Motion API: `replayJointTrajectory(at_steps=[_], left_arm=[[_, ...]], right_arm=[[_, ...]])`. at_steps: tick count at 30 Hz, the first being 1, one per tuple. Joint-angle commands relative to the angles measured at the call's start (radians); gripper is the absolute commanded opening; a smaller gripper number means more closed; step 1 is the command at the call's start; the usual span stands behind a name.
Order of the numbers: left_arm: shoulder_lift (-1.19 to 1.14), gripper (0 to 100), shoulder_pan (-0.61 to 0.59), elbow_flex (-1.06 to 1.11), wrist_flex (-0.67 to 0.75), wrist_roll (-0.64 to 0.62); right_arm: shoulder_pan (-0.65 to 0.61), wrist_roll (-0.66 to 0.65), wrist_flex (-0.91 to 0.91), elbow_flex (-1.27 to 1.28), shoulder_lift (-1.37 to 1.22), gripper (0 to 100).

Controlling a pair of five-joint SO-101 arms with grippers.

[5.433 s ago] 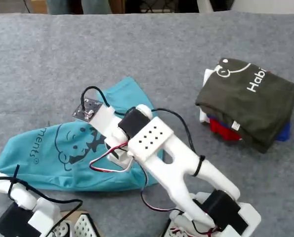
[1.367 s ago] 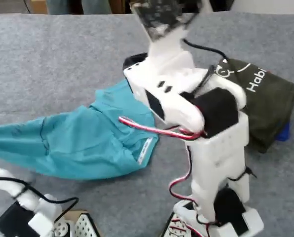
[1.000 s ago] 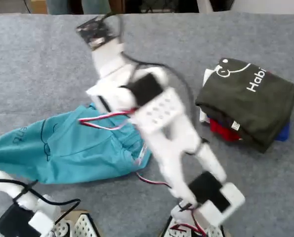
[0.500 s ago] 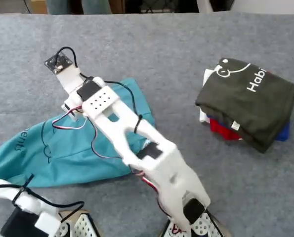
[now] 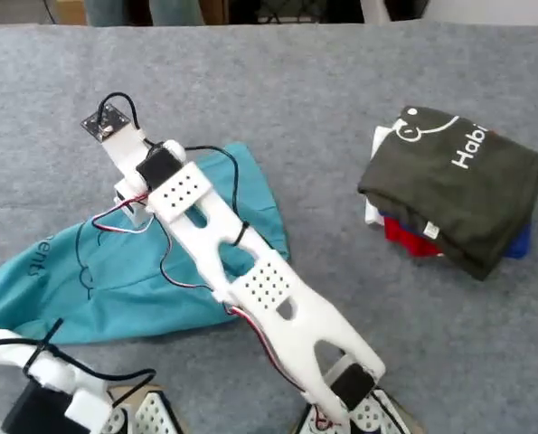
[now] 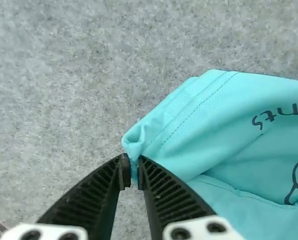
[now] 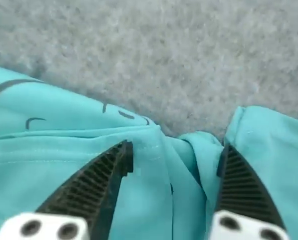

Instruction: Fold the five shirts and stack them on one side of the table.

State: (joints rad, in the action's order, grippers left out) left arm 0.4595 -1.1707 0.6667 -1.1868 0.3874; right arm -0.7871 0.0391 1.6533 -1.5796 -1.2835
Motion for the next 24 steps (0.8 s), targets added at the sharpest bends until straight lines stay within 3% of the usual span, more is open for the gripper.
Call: replayJointTrajectory(at_steps=[1,17,24], left_arm=[[0.032,3,-0.012,-0.012,0.006,0.008],[0.034,3,-0.013,-0.013,0.005,0.008],[0.034,3,-0.013,-0.010,0.005,0.008]], right_arm=[[-0.032,-0.009,0.040,-0.081,0.025,28.3],[-0.080,-0.057,0.080,-0.047,0.041,28.0],[-0.060,-0.058,0.026,-0.044,-0.008,8.7]])
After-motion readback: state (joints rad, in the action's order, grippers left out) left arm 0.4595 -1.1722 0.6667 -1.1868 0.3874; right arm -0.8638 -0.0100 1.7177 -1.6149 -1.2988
